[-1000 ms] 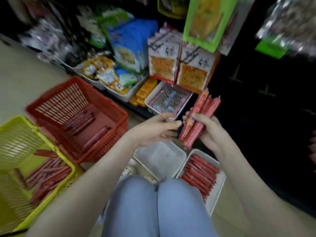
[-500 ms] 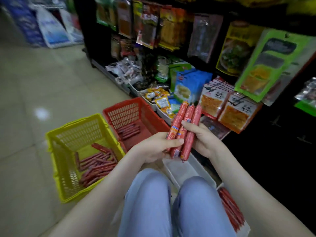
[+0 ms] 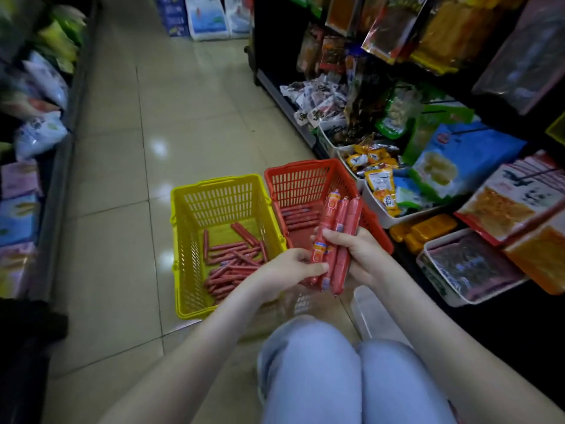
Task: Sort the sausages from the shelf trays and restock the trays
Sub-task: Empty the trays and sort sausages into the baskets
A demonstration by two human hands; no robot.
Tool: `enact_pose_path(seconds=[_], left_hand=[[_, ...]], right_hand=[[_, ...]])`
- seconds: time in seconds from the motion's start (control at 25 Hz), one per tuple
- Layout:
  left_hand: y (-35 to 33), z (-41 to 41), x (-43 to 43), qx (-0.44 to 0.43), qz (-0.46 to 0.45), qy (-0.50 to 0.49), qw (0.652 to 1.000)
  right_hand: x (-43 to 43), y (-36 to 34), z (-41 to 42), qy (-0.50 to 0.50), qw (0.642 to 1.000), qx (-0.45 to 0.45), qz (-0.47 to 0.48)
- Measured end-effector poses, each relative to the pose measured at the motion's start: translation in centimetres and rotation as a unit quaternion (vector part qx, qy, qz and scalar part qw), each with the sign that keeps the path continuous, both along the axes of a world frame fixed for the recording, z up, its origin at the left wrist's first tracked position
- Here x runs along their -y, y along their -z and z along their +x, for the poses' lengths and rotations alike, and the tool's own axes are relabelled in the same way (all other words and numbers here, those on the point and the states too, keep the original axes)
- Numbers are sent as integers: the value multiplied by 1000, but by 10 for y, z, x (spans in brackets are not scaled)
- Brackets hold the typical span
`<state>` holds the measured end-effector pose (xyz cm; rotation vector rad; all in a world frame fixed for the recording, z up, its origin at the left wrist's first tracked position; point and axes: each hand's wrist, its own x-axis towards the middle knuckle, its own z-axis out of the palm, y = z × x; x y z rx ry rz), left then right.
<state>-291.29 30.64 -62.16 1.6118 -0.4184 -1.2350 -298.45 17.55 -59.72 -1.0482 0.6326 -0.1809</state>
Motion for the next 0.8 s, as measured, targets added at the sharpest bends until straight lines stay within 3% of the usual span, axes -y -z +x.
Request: enact_pose_path(seconds=[0.08,0.16,0.32,0.52,0.64,0.72,0.8], left_hand=[[30,29,18,107,51,-60,991],[62,63,35,269,124,-84,952],[128,117,66,448,156,-26,880],[196,156,102,545,202,46,812],[223,169,115,558,239,63,792],[234,172,121,558,256,75,786],[238,171,128,551,266,79,787]], right_hand=[[30,26,21,27,997,-39,-57],[67,58,46,9,974,-98,-202],[126,133,85,-117,840,-167,-502],[170,233,146,-314,626,-194,-687],[180,283,185,-337,518,-223,-754],[179,305,197,-360,477,-241,-765],[175,318,196,-383,474,-247,-753]])
